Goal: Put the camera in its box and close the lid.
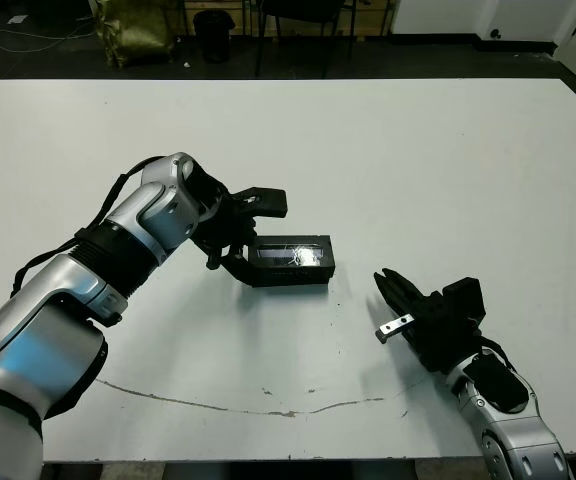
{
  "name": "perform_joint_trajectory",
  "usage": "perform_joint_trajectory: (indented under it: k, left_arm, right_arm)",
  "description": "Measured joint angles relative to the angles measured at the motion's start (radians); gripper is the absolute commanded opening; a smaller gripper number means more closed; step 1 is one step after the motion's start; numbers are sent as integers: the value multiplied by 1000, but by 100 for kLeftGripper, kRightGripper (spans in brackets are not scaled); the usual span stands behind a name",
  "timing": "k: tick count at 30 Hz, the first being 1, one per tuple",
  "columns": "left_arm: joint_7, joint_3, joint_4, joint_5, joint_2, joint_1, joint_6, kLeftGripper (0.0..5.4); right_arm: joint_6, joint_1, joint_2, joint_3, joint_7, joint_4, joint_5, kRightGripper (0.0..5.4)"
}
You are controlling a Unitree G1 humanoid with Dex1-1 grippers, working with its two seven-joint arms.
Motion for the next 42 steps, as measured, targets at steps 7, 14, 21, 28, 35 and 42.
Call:
perform_joint_trajectory:
  k: [7, 14, 21, 28, 35, 42]
  left_arm:
    - [7, -2, -4, 3, 2, 4, -4, 237]
    - [9, -4, 0, 3, 1, 4, 8, 237]
    - [16, -7, -3, 4, 1, 4, -20, 237]
    - [12, 8, 7, 3, -14, 3, 23, 237]
    - [13, 12, -7, 3, -18, 2, 61, 237]
    - [-12, 13, -2, 3, -20, -26, 63, 237]
  right_arm:
    - [0, 3, 0, 1, 0, 0, 0, 0]
    - [0, 8, 1, 1, 0, 0, 2, 0]
    - [8, 11, 4, 3, -3, -8, 2, 0]
    - [9, 11, 5, 3, -9, -10, 2, 0]
    - [4, 10, 6, 4, -9, -3, 2, 0]
    - [4, 5, 6, 8, -9, -3, 2, 0]
